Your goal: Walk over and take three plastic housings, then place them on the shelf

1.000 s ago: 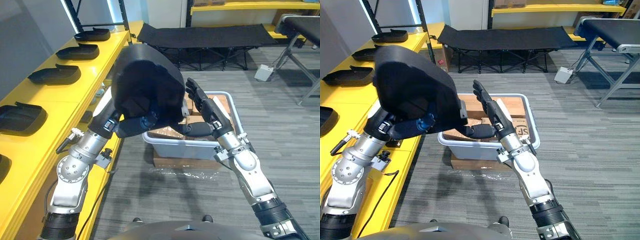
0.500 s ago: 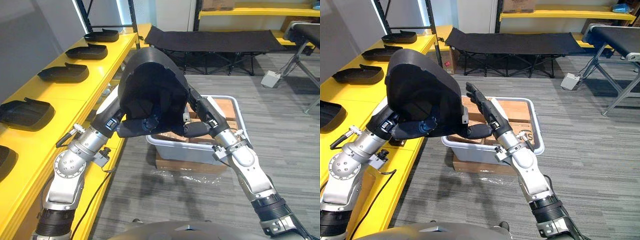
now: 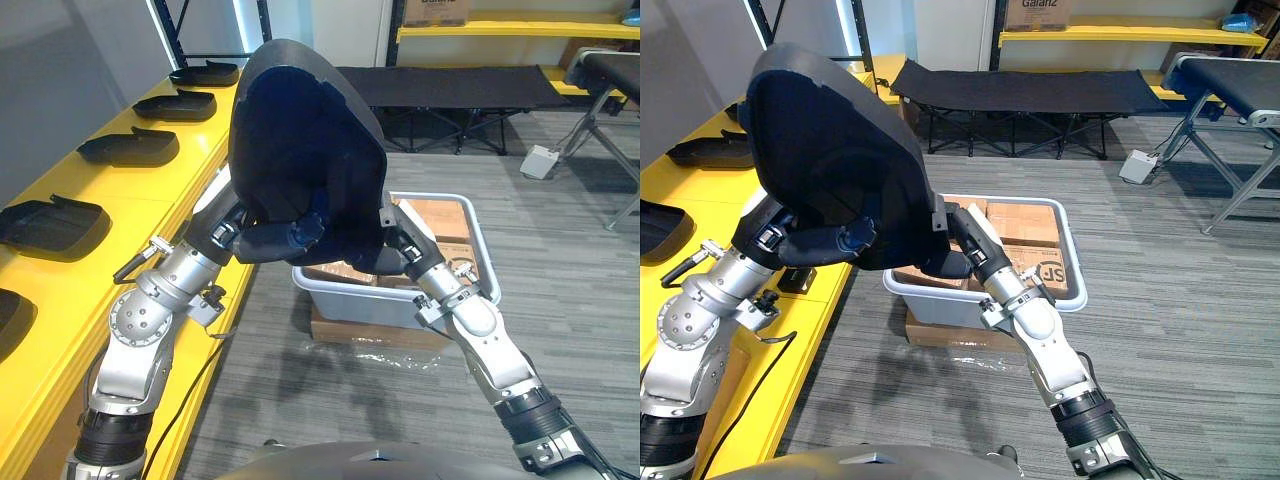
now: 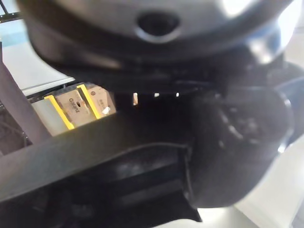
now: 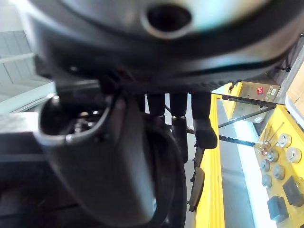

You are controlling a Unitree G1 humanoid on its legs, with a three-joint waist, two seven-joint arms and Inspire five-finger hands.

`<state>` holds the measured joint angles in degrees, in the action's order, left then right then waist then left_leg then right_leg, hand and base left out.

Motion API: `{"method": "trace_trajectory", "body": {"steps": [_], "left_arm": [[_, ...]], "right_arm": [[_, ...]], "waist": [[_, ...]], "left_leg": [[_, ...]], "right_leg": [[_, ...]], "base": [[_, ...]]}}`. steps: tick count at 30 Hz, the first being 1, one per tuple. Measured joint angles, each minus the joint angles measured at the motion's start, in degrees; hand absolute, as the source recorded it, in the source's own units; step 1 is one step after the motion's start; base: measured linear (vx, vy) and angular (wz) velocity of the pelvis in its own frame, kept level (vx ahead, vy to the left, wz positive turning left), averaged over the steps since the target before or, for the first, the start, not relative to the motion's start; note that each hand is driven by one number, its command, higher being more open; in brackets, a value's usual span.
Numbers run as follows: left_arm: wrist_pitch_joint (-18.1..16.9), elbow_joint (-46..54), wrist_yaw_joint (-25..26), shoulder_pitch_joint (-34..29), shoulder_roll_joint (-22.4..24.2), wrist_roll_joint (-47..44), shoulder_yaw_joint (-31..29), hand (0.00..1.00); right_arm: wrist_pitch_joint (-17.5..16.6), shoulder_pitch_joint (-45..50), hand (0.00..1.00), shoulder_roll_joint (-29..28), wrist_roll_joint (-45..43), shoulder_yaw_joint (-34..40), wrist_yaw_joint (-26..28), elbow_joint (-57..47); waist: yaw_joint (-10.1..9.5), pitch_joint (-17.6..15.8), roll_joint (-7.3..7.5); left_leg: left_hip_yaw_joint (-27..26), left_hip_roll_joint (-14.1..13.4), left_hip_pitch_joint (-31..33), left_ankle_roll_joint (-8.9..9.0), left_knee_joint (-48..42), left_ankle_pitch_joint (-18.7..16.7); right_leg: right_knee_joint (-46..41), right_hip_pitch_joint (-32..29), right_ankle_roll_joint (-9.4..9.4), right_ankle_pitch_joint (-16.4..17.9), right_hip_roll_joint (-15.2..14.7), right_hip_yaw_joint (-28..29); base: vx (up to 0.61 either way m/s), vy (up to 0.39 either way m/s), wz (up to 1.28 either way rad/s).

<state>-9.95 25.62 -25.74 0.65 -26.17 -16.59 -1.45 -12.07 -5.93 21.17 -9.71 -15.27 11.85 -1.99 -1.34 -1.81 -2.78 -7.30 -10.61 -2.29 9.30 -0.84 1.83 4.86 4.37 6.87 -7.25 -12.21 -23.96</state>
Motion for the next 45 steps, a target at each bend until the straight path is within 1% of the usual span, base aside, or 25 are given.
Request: {"method": "trace_trajectory", "body": {"steps": [2, 3, 6, 7, 10, 11, 13, 16, 19, 24, 28, 33, 37, 39, 41, 42, 45], "left_arm": [[1.19, 0.0, 0.0, 0.03, 0.25, -0.84, -0.19, 0.0], [1.98, 0.0, 0.0, 0.08, 0.63, -0.89, -0.23, 1.0], [4.87, 0.01, -0.16, 1.06, 1.18, -1.15, 0.65, 1.0], [5.34, 0.01, -0.28, 1.27, 1.52, -1.55, 1.08, 1.0], [7.62, 1.48, -0.55, 1.36, 3.22, -5.71, 4.85, 1.0], [7.82, 1.59, -0.7, 1.57, 3.74, -6.17, 6.34, 1.0], [8.77, 1.57, -0.73, 1.79, 4.32, -7.88, 7.32, 1.0], [10.21, 1.03, -0.84, 1.82, 5.89, -10.86, 7.08, 1.0], [10.25, 0.05, -0.65, 1.82, 7.25, -12.82, 6.94, 1.0], [9.28, -0.87, 2.18, 1.76, 9.52, -14.83, 7.0, 1.0], [7.39, -1.9, 4.0, 1.47, 11.12, -14.78, 7.11, 1.0], [7.39, -4.24, 4.04, 0.79, 13.03, -14.25, 6.27, 1.0], [7.09, -4.97, 5.92, -0.27, 14.07, -11.2, 6.23, 1.0], [5.75, -5.11, 7.36, -1.25, 14.67, -10.63, 6.21, 1.0], [2.82, -6.73, 10.55, -1.37, 15.09, -10.45, 5.96, 1.0], [2.02, -7.15, 11.5, -1.38, 15.14, -10.2, 5.78, 1.0], [-0.72, -8.26, 14.59, -1.7, 16.65, -9.22, 2.08, 1.0]], "right_arm": [[0.0, 0.02, 0.0, -0.37, 0.0, -0.01, 0.02, 0.28], [0.0, 0.02, 0.0, -0.76, -0.01, -0.02, 0.02, 0.79], [0.03, 0.03, 0.0, -0.93, -0.02, -0.28, -0.41, 1.94], [0.09, 0.02, 0.0, -1.04, -0.01, -0.45, -0.78, 2.06], [0.49, 0.03, 0.0, -2.06, -0.07, -1.17, -1.85, 2.49], [0.48, 0.02, 0.0, -2.52, -0.04, -1.16, -2.3, 2.69], [0.48, 0.02, 0.0, -3.14, 0.08, -1.32, -3.59, 3.21], [0.19, 0.06, 0.0, -3.68, 0.02, -2.1, -5.98, 3.35], [-0.21, 0.24, 0.0, -4.51, 0.47, -2.3, -7.95, 3.38], [-0.82, 0.68, 0.0, -7.02, 0.61, -2.41, -9.73, 4.09], [-0.82, 0.68, 0.0, -8.12, 0.64, -2.4, -10.31, 4.43], [-0.8, 0.69, 0.0, -8.19, 0.66, -2.36, -11.19, 5.22], [-0.69, 0.78, 0.0, -8.77, 0.84, -2.35, -11.88, 6.44], [-0.69, 0.78, 0.0, -8.77, 1.71, -2.34, -12.41, 6.44], [-0.69, 0.79, 0.0, -8.89, 2.65, -2.34, -13.2, 6.44], [-0.69, 0.79, 0.0, -8.97, 2.69, -2.34, -13.47, 6.44], [-0.71, 0.8, 0.0, -10.19, 2.67, -2.16, -14.61, 6.43]], "waist": [[0.02, 0.0, 0.0], [0.04, 0.05, 0.08], [-0.1, 0.13, 0.22], [-0.11, 0.16, 0.26], [-0.05, 0.32, 0.51], [-0.03, 0.39, 0.59], [0.11, 0.54, 0.61], [0.26, 0.56, 0.6], [0.23, 0.58, 0.58], [0.21, 0.6, 0.55], [0.13, 0.64, 0.49], [0.09, 0.65, 0.47], [0.09, 0.68, 0.38], [0.08, 0.73, 0.29], [-0.03, 0.82, 0.02], [-0.04, 0.85, -0.05], [0.06, 0.84, -0.26]], "left_leg": [[-0.01, 0.0, 0.0, 0.0, 0.0, 0.0], [-0.01, 0.01, -0.01, 0.0, 0.0, 0.0], [-0.02, 0.01, -0.01, 0.01, 0.0, 0.01], [-0.02, 0.01, -0.01, 0.01, 0.0, 0.01], [-0.06, 0.01, 0.0, 0.01, 0.01, 0.0], [-0.07, 0.01, -0.01, 0.01, 0.01, 0.0], [-0.15, 0.01, -0.02, 0.01, 0.01, 0.0], [-0.37, 0.01, -0.05, 0.0, 0.02, 0.0], [-0.4, 0.01, -0.08, 0.0, 0.02, 0.0], [-0.54, 0.01, -0.1, 0.01, 0.04, 0.0], [-0.79, 0.01, -0.1, 0.0, 0.07, -0.01], [-0.85, 0.01, -0.09, -0.01, 0.09, -0.02], [-0.88, 0.01, -0.08, 0.02, 0.09, -0.16], [-0.92, 0.01, -0.08, 0.02, 0.08, -0.23], [-0.92, 0.02, -0.08, 0.02, 0.08, -0.27], [-0.93, 0.01, -0.08, 0.03, 0.08, -0.28], [-1.0, 0.02, -0.09, 0.01, 0.07, -0.31]], "right_leg": [[0.0, -0.01, 0.03, -0.02, 0.0, 0.01], [0.0, -0.01, 0.14, -0.09, 0.0, 0.01], [0.0, -0.01, 0.14, -0.09, 0.0, 0.01], [0.0, -0.01, 0.14, -0.09, 0.0, 0.02], [0.01, -0.05, 0.12, -0.08, 0.0, 0.04], [0.01, -0.07, 0.13, -0.08, 0.0, 0.05], [0.01, -0.12, 0.13, -0.08, 0.0, 0.13], [0.01, -0.42, 0.04, -0.03, 0.0, 0.59], [0.01, -0.44, -0.09, 0.05, 0.0, 0.66], [0.01, -0.54, -0.02, 0.01, 0.0, 0.83], [0.01, -0.79, -0.01, 0.0, 0.0, 1.16], [0.01, -0.86, -0.03, 0.02, 0.0, 1.25], [0.01, -0.91, -0.06, 0.04, 0.0, 1.3], [0.01, -0.94, -0.03, 0.03, 0.0, 1.34], [0.0, -0.93, 0.25, -0.16, 0.0, 1.34], [0.0, -0.93, 0.27, -0.17, 0.0, 1.35], [-0.01, -0.93, 0.34, -0.23, 0.0, 1.44]], "base": [[0.0, 0.0, 0.0], [0.0, 0.0, 0.0], [0.0, 0.0, 0.0], [0.0, 0.0, 0.0], [0.0, 0.0, 0.0], [0.0, 0.0, 0.0], [0.0, 0.0, -0.02], [0.0, 0.0, -0.06], [0.0, 0.0, 0.0], [0.0, 0.0, 0.0], [0.0, 0.002, -0.03], [0.0, 0.0, 0.0], [0.0, 0.0, 0.0], [0.0, 0.0, 0.0], [0.0, 0.0, 0.0], [0.0, 0.0, 0.0], [0.0, 0.0, 0.0]]}}
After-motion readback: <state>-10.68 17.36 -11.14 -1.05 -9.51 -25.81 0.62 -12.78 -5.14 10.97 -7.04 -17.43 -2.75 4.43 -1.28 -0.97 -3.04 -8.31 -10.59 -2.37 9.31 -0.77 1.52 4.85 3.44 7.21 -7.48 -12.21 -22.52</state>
